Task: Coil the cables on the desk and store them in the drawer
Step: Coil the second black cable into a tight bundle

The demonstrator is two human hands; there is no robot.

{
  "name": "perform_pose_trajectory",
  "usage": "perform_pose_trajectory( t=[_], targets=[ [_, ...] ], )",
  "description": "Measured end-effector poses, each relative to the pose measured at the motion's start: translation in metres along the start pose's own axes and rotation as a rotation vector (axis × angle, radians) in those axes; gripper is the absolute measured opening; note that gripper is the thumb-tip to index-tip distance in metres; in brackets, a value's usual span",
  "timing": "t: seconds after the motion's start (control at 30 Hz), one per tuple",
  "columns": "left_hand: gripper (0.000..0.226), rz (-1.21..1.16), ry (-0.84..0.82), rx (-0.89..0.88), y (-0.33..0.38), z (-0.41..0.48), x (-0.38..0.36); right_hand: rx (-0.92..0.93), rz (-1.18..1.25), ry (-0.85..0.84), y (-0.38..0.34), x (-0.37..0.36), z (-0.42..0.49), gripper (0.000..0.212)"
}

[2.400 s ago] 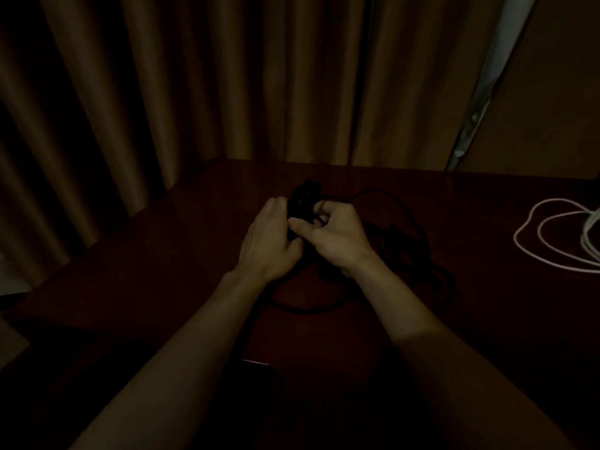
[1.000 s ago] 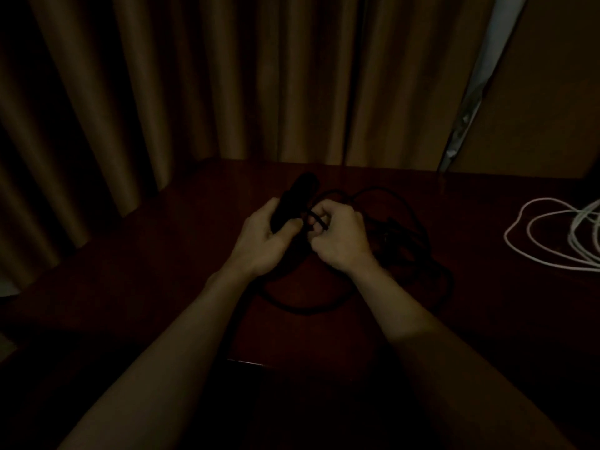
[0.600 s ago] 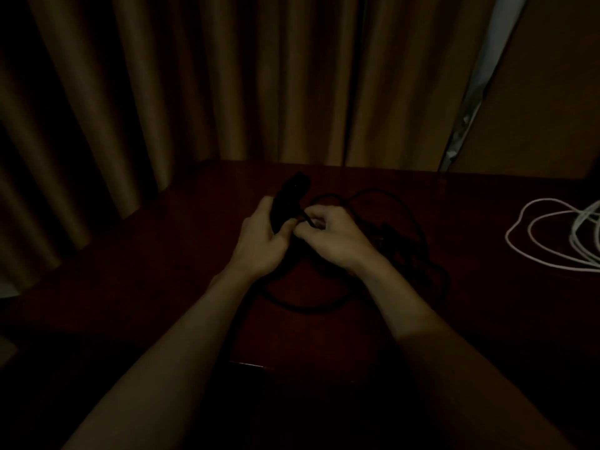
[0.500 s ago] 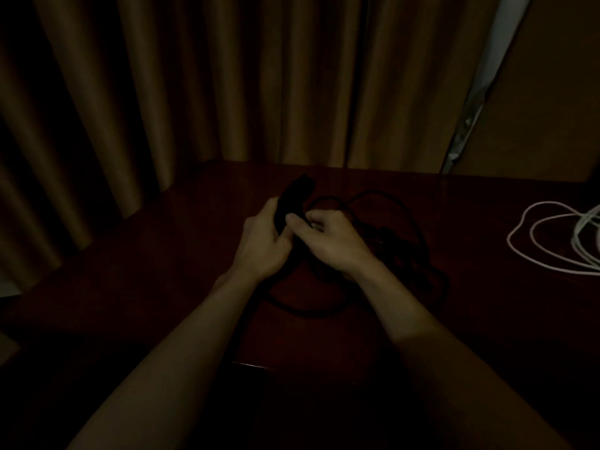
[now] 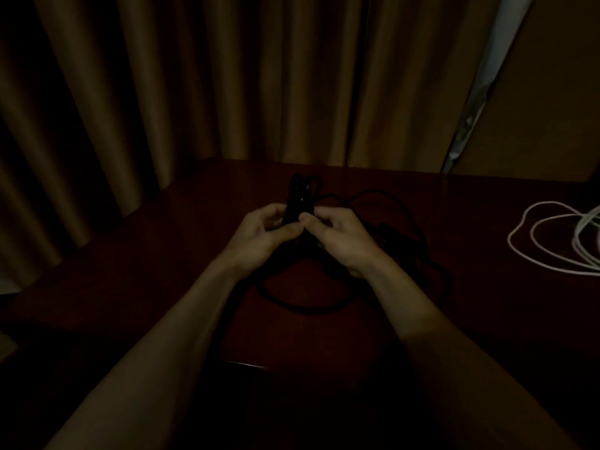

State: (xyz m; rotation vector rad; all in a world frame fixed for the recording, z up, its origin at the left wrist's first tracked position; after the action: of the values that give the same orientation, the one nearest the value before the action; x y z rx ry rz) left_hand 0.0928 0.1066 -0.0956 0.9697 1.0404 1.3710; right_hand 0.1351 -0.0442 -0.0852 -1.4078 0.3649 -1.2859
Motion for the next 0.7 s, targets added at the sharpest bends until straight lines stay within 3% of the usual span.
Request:
perform_pose_trajectory(
  t=[0.17, 0.3, 0.43, 0.57, 0.7],
  targets=[
    [0.033, 0.056, -0.008, -0.135, 0.007, -0.004, -0.008, -0.051, 0.017, -0.058, 0.004, 0.0, 0.001, 0.026],
    [0.043, 0.355, 0.072, -0.277, 0.014, -0.006, -0.006, -0.105, 0.043, -0.043, 0.006, 0.0, 0.005, 0.024],
    [0.047, 0.572, 0.168, -0.376, 0.013, -0.007, -0.007, -0.132, 0.062, 0.008, 0.006, 0.0, 0.006, 0.048],
    [0.045, 0.795, 0.262, -0.446, 0.008, -0.009, -0.008, -0.114, 0.08, 0.064, 0.001, -0.009, 0.003, 0.041],
    [0.044, 0.803, 0.242, -0.425, 0.009, -0.009, -0.011, -0.115, 0.058, 0.083, 0.002, -0.013, 0.004, 0.033]
  ],
)
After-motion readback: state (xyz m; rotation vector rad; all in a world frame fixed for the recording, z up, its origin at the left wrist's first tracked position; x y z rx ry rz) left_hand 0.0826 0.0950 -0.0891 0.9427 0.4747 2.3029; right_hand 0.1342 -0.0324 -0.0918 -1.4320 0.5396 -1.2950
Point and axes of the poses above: each hand's wrist, its own z-axis towards the middle knuckle, its own x-axis out of the back of the hand, y = z × x, the point moved 5 cm from there along z, towards the middle knuckle, and after that the axes turned 11 degrees about -z, right-handed, at the moved point
